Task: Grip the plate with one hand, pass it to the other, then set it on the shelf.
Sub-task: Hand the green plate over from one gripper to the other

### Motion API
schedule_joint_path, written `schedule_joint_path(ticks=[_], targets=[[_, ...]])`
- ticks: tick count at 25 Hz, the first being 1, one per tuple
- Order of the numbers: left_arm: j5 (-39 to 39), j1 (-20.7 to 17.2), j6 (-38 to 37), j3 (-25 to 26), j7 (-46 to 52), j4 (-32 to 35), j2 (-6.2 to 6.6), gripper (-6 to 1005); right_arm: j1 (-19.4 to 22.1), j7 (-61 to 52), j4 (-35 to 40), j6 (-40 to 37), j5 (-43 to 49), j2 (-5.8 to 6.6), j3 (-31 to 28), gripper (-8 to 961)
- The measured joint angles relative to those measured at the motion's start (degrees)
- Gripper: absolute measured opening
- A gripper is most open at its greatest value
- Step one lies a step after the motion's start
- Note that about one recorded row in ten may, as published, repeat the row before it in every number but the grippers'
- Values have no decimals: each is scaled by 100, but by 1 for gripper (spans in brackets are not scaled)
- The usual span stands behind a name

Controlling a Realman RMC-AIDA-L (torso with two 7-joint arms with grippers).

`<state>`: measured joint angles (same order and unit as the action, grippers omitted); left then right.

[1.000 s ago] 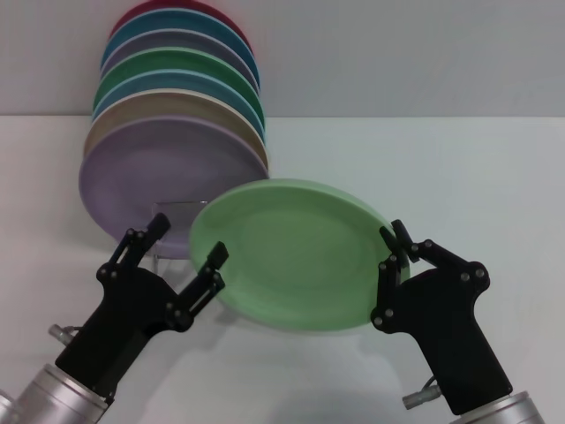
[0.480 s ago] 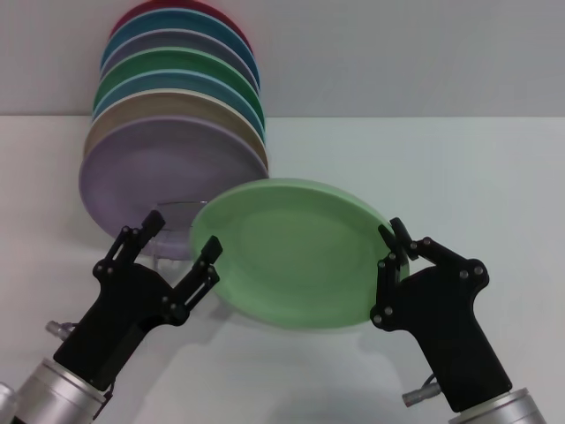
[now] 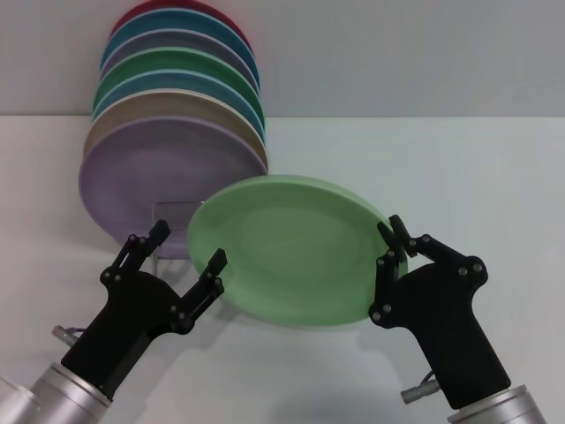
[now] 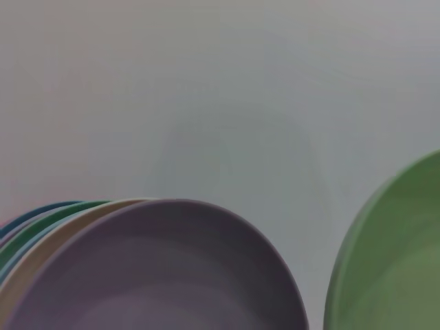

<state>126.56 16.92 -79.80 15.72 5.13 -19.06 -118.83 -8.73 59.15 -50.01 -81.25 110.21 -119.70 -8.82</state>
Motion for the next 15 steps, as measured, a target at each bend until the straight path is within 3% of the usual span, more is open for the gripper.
schedule_joint_path(ticks=[13, 15], targets=[[1, -5, -6, -26, -20, -7, 0, 662, -17, -5, 5, 5, 0, 0, 12, 18], [1, -5, -11, -26, -21, -9, 0, 582, -16, -6, 7, 5, 0, 0, 12, 19]])
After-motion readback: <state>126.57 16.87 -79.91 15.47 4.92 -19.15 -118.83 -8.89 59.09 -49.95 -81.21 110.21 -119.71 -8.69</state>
